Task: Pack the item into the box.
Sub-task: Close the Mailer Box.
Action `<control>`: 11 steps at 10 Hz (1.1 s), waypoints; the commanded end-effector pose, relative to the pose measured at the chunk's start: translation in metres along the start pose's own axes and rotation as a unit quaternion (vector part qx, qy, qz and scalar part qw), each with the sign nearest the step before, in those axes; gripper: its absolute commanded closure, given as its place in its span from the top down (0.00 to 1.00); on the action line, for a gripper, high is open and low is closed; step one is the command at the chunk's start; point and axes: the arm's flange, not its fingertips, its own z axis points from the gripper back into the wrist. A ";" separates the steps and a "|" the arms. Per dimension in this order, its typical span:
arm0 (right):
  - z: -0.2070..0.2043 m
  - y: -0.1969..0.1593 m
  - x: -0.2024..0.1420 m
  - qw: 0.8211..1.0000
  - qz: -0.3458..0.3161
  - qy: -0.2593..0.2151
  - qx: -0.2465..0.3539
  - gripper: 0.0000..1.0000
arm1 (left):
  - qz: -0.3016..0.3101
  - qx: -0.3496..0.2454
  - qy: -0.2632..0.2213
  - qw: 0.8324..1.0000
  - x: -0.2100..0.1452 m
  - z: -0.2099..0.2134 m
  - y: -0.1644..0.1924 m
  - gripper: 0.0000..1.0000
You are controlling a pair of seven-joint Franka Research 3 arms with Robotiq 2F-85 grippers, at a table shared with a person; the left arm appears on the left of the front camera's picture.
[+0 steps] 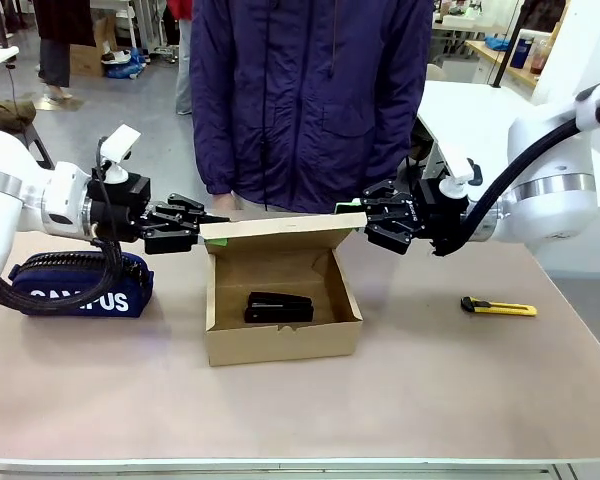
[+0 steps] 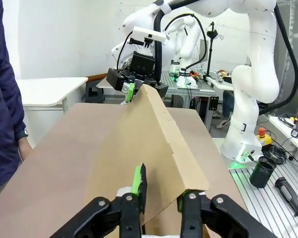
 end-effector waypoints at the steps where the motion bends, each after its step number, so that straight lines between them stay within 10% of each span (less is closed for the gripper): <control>1: 0.008 0.016 -0.014 1.000 0.029 -0.003 0.005 0.53 | -0.015 -0.007 0.005 1.000 -0.005 0.003 -0.003 0.85; 3: 0.019 0.018 -0.013 0.999 0.029 0.015 0.012 1.00 | -0.008 -0.008 0.013 1.000 -0.007 0.006 -0.002 1.00; 11: 0.075 0.021 -0.009 0.996 -0.053 0.067 0.021 1.00 | -0.027 -0.128 0.054 0.990 0.002 0.069 -0.041 1.00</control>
